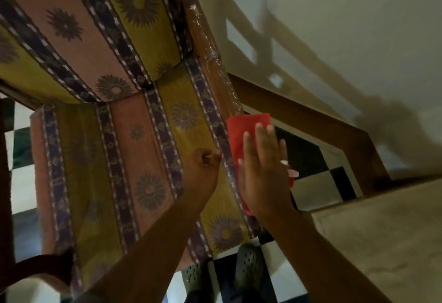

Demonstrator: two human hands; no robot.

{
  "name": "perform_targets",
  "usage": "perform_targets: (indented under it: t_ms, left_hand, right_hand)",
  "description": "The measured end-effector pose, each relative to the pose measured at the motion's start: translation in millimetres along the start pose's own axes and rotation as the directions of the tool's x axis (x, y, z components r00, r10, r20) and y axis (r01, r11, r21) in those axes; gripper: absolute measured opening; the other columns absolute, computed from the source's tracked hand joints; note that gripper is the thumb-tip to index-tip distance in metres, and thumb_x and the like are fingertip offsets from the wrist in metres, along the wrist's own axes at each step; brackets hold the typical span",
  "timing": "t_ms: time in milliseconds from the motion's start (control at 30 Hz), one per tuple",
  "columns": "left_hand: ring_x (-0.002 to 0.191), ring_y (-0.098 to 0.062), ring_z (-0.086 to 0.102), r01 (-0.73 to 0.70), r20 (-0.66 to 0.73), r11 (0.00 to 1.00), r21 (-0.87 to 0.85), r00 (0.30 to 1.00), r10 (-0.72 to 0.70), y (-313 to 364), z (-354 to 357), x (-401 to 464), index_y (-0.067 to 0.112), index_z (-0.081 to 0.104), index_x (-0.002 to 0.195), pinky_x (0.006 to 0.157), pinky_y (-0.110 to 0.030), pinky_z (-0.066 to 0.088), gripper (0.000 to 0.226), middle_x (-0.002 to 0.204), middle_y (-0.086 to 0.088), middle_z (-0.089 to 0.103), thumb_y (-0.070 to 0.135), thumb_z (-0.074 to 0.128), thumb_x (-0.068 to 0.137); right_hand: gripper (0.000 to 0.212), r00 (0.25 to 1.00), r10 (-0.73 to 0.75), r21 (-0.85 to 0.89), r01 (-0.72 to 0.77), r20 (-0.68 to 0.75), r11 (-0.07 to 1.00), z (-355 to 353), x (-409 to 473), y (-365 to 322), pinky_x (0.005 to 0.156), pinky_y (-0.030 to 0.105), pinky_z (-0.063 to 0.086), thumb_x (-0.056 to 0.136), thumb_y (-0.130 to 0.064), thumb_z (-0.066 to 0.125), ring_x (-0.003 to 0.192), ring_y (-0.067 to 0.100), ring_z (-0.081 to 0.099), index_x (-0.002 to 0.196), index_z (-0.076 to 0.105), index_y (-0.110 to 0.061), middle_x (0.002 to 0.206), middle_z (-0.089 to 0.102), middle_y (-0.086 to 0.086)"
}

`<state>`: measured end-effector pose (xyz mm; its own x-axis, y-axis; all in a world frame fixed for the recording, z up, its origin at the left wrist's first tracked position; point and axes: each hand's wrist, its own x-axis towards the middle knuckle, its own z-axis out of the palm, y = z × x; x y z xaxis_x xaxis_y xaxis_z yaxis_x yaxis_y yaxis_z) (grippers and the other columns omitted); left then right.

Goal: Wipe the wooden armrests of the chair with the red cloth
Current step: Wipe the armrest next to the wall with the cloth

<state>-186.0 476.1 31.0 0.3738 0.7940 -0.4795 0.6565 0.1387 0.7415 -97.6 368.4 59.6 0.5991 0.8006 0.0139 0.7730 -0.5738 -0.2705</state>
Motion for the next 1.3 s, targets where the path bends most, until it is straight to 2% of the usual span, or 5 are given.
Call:
perform_targets:
  t_ms: [167, 333, 767, 1133, 1300]
  left_hand:
    - [0.151, -0.033, 0.017, -0.311, 0.135, 0.698, 0.645, 0.946, 0.296, -46.2, -6.6, 51.5, 0.017, 0.026, 0.154, 0.120, -0.046, 0.019, 0.076, 0.163, -0.013, 0.023, 0.059, 0.048, 0.094]
    - [0.153, -0.037, -0.003, -0.457, 0.306, 0.360, 0.813, 0.862, 0.404, -85.4, -0.7, 109.6, 0.023, 0.007, 0.159, 0.121, -0.061, 0.000, 0.098, 0.167, -0.014, 0.002, 0.085, 0.011, 0.082]
    - [0.154, -0.032, -0.003, -0.371, 0.109, 0.561, 0.740, 0.889, 0.444, -123.7, 13.3, 126.3, 0.021, 0.013, 0.158, 0.121, -0.061, -0.001, 0.118, 0.167, -0.009, 0.005, 0.097, 0.031, 0.070]
    - [0.153, -0.038, 0.001, -0.426, 0.163, 0.500, 0.754, 0.858, 0.486, -126.8, 11.9, 127.7, 0.021, 0.019, 0.157, 0.118, -0.065, 0.007, 0.111, 0.167, -0.013, 0.009, 0.094, 0.027, 0.074]
    - [0.153, -0.037, -0.002, -0.413, 0.180, 0.497, 0.764, 0.874, 0.451, -118.8, 8.1, 125.2, 0.020, 0.017, 0.158, 0.120, -0.062, 0.008, 0.112, 0.167, -0.013, 0.007, 0.095, 0.023, 0.074]
  right_hand:
    - [0.069, 0.974, -0.143, -0.149, 0.170, 0.178, 0.974, 16.6, 7.2, 7.3, 0.119, 0.059, 0.022, 0.101, -0.044, 0.038, 0.153, 0.038, 0.007, 0.155, 0.019, -0.004, 0.164, 0.011, 0.021]
    - [0.068, 0.917, -0.335, -0.136, 0.368, 0.219, 0.920, 21.0, 28.6, 25.8, 0.120, 0.057, 0.023, 0.101, -0.045, 0.036, 0.154, 0.032, 0.005, 0.155, 0.023, -0.006, 0.166, 0.013, 0.016]
    - [0.065, 0.983, -0.156, 0.088, 0.148, 0.092, 0.985, 33.4, 80.8, 10.8, 0.121, 0.044, 0.016, 0.104, -0.040, 0.024, 0.154, 0.022, -0.011, 0.158, -0.002, -0.015, 0.167, -0.013, 0.005]
    - [0.061, 0.919, -0.349, -0.207, 0.384, 0.184, 0.900, 34.0, 122.4, -0.6, 0.122, 0.056, 0.018, 0.101, -0.033, 0.025, 0.154, 0.035, 0.004, 0.155, 0.017, -0.006, 0.167, 0.010, 0.015]
    - [0.061, 0.971, -0.219, -0.027, 0.223, 0.100, 0.975, 38.2, 132.5, -4.8, 0.123, 0.044, 0.014, 0.105, -0.034, 0.024, 0.154, 0.025, -0.006, 0.157, 0.005, -0.009, 0.168, -0.001, 0.012]
